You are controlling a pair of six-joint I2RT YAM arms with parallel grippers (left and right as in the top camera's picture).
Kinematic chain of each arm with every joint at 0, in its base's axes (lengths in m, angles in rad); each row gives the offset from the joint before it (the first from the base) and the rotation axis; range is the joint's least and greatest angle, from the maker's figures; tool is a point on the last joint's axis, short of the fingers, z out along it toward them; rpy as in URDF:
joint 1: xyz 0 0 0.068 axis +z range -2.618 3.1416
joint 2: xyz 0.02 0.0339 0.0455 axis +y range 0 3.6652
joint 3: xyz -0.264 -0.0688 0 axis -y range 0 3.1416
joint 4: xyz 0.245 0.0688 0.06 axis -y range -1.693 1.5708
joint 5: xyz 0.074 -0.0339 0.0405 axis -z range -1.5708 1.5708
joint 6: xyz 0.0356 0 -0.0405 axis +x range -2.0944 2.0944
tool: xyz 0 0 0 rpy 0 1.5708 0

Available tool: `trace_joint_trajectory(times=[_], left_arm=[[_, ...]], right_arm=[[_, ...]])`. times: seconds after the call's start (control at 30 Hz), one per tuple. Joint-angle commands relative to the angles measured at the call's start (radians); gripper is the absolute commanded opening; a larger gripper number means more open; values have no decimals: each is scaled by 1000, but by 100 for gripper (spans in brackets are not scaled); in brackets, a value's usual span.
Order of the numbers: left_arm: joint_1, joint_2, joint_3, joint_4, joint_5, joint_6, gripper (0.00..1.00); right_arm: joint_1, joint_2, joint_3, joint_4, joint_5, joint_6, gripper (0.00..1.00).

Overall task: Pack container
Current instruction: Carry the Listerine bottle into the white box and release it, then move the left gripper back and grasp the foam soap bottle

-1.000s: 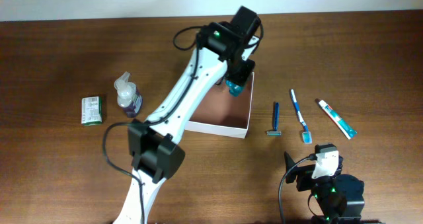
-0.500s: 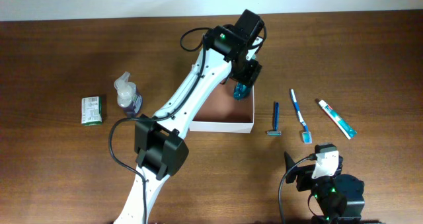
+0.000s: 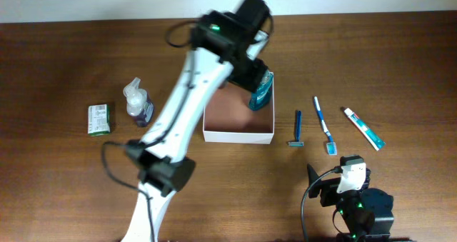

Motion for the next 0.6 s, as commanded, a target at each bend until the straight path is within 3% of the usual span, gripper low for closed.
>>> trace_joint_trajectory(times=[0.0,0.17,0.3,0.53,0.57], left_arm=[[82,-126,33,-5,-39,19,78],[245,-240,-3,-5,-43,66,79],[367,-277,-101,-5,-32,100,86],[526,-275,-449,16,-6,137,87],[545,-275,-499,39,-5,137,84]], right_arm=[[-6,-8,-6,-1,-9,8,99],[-6,-8,-6,-1,-9,8,99],[-6,-8,-6,-1,-9,8,99],[-6,-8,-6,-1,-9,8,99],[-6,-8,-6,-1,-9,8,99]])
